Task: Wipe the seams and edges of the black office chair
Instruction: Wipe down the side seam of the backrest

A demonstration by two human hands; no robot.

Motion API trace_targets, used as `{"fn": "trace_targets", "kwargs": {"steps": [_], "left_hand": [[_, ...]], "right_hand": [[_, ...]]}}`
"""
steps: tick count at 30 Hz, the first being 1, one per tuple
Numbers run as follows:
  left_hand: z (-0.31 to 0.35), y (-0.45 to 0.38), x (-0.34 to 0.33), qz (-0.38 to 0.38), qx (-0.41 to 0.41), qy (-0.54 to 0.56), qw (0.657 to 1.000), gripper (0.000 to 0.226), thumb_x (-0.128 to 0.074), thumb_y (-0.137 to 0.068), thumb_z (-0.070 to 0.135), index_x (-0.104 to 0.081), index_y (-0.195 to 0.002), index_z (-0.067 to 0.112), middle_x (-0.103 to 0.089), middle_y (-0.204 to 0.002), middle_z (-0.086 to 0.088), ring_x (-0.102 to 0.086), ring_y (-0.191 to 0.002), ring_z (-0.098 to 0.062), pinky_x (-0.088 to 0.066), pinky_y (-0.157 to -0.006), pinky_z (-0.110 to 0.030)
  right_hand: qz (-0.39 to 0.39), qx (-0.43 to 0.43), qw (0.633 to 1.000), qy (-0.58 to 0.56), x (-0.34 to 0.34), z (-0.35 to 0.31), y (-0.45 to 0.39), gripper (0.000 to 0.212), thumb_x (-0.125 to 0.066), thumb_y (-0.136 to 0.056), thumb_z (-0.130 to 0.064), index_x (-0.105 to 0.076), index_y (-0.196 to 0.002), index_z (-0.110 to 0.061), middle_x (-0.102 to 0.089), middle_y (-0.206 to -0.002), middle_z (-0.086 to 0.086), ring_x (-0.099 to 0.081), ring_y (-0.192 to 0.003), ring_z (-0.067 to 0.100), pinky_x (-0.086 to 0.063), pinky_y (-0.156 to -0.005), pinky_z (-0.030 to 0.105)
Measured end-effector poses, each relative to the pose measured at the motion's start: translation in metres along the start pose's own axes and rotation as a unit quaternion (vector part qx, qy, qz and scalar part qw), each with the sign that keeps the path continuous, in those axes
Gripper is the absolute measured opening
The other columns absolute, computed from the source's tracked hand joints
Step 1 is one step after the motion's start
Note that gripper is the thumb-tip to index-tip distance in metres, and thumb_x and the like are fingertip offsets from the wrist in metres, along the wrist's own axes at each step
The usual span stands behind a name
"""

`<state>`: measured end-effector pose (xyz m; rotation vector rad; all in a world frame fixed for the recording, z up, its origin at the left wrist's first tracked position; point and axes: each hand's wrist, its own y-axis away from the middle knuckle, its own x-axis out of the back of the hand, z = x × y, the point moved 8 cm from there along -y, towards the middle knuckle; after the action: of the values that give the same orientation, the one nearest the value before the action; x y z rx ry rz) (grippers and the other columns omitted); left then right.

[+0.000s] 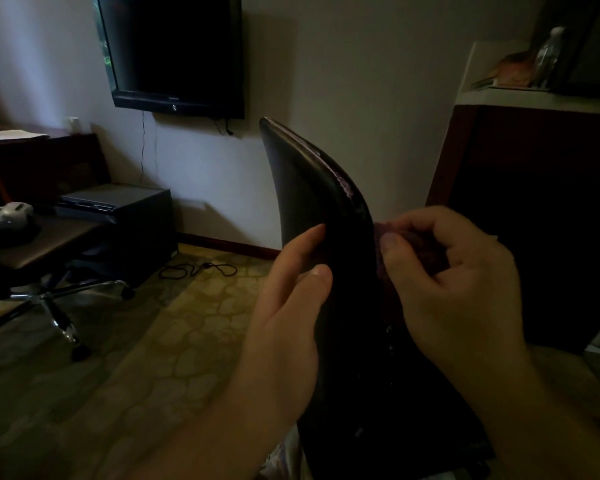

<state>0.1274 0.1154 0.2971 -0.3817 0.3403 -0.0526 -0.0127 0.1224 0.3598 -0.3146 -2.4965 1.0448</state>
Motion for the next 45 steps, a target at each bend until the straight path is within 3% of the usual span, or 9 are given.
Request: {"fn": "trace_targets", "kwargs": {"steps": [4,9,14,20,25,32,37,41,45], "left_hand": [[-0.022,0.011,-0.001,-0.004,0.026,-0.023,0.999,0.054,-0.057,-0.077,0.023,-0.058,-0.131,0.026,-0.074,-0.108,0.014,-0.071,-0.099,-0.005,-0.056,-0.072,-0.015],[-0.057,0.029,0.011,0.02,0.004,-0.127,0.992,0.054,-0.059,-0.093,0.017,-0.049,-0.142,0.036,-0.062,-0.13,0.022,-0.061,-0.12,-0.001,-0.055,-0.096,-0.027],[-0.074,0.036,0.021,0.06,-0.008,-0.204,0.977,0.061,-0.062,-0.096,0.004,-0.043,-0.137,0.044,-0.055,-0.126,0.041,-0.054,-0.12,0.013,-0.051,-0.092,-0.015],[-0.108,0.036,0.052,0.121,0.023,-0.254,0.959,0.059,-0.066,-0.096,0.011,-0.044,-0.143,0.04,-0.055,-0.137,0.022,-0.055,-0.126,-0.001,-0.052,-0.104,-0.038],[-0.126,0.039,0.064,0.134,0.013,-0.32,0.938,0.057,-0.068,-0.094,0.015,-0.045,-0.141,0.037,-0.051,-0.136,0.022,-0.051,-0.127,0.002,-0.051,-0.104,-0.032],[-0.153,0.03,0.045,-0.009,0.037,-0.426,0.904,0.079,-0.064,-0.093,0.02,-0.023,-0.158,0.038,-0.02,-0.164,0.02,-0.015,-0.149,0.007,-0.016,-0.11,-0.004],[-0.135,0.002,0.044,0.01,-0.026,-0.432,0.901,0.076,-0.065,-0.093,0.015,-0.029,-0.158,0.029,-0.032,-0.157,0.017,-0.025,-0.145,0.008,-0.025,-0.116,-0.011],[-0.132,-0.012,0.056,0.054,-0.01,-0.433,0.9,0.074,-0.066,-0.091,0.013,-0.032,-0.155,0.031,-0.037,-0.14,0.023,-0.039,-0.129,0.009,-0.033,-0.094,0.003],[-0.133,-0.021,0.059,0.043,-0.012,-0.464,0.885,0.078,-0.066,-0.089,0.018,-0.027,-0.156,0.035,-0.032,-0.144,0.023,-0.037,-0.129,0.007,-0.035,-0.096,-0.001]], "right_hand": [[0.027,-0.033,0.999,-0.007,-0.005,0.017,0.014,0.005,-0.063,-0.086,-0.034,-0.064,-0.085,-0.039,-0.067,-0.084,-0.021,-0.066,-0.08,-0.003,-0.05,-0.058,0.008],[0.051,-0.001,0.998,0.021,-0.019,0.014,0.016,0.008,-0.063,-0.091,-0.03,-0.069,-0.096,-0.03,-0.066,-0.086,-0.015,-0.064,-0.083,-0.001,-0.05,-0.066,0.008],[0.002,0.004,1.0,0.018,-0.045,0.015,0.003,0.019,-0.062,-0.093,-0.031,-0.07,-0.109,-0.023,-0.068,-0.095,-0.01,-0.064,-0.09,0.002,-0.055,-0.075,0.018],[-0.061,0.036,0.996,0.046,-0.074,0.028,0.014,0.012,-0.064,-0.093,-0.027,-0.072,-0.1,-0.022,-0.067,-0.092,-0.009,-0.062,-0.084,0.0,-0.052,-0.073,0.014],[-0.056,-0.043,0.997,0.036,-0.074,0.065,0.035,0.01,-0.064,-0.092,-0.029,-0.07,-0.099,-0.026,-0.067,-0.094,-0.015,-0.063,-0.088,-0.003,-0.051,-0.074,0.011],[-0.045,-0.216,0.975,-0.023,-0.069,0.126,0.051,0.015,-0.062,-0.086,-0.021,-0.064,-0.095,-0.033,-0.065,-0.087,-0.016,-0.063,-0.082,0.0,-0.056,-0.074,0.027],[-0.052,-0.22,0.974,0.018,-0.07,0.148,0.042,0.017,-0.063,-0.089,-0.026,-0.06,-0.104,-0.032,-0.061,-0.092,-0.021,-0.059,-0.085,-0.01,-0.046,-0.067,0.004],[-0.069,-0.244,0.967,0.002,-0.076,0.168,0.039,0.017,-0.064,-0.091,-0.024,-0.062,-0.106,-0.031,-0.062,-0.095,-0.02,-0.061,-0.089,-0.004,-0.051,-0.077,0.017],[-0.102,-0.235,0.966,0.018,-0.086,0.179,0.037,0.02,-0.064,-0.091,-0.023,-0.061,-0.109,-0.031,-0.062,-0.101,-0.018,-0.059,-0.093,-0.002,-0.049,-0.08,0.018]]}}
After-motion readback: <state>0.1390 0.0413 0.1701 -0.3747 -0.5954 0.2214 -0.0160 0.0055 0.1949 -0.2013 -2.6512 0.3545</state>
